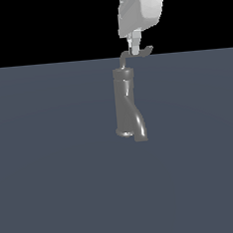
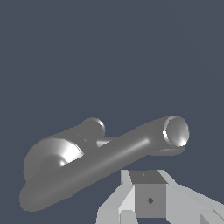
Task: Turn on the faucet by rotating a designated handle.
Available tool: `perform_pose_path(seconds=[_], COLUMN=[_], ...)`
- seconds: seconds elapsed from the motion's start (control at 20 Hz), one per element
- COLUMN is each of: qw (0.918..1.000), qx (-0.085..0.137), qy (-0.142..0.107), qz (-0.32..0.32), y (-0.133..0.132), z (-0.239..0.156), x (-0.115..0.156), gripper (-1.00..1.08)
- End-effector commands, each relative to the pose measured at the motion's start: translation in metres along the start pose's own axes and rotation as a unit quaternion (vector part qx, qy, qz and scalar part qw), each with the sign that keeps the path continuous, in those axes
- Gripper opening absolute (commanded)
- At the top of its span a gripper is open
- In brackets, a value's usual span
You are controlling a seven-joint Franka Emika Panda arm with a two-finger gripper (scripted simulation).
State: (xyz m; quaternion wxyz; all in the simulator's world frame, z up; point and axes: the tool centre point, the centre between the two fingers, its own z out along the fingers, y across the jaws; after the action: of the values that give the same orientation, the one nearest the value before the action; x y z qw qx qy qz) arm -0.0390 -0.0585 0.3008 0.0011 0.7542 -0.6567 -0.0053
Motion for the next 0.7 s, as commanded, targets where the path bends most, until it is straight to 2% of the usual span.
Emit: perform_pose_path(seconds=[0.0, 0.65], qw=[0.9999, 0.9997], qx=[0.004, 0.004], qy=[0.002, 0.003], qz=[0.012, 0.022], y=[-0.006, -0.026], z=[0.0, 0.0], x=[0.02, 0.06], gripper=[-1.0, -1.0])
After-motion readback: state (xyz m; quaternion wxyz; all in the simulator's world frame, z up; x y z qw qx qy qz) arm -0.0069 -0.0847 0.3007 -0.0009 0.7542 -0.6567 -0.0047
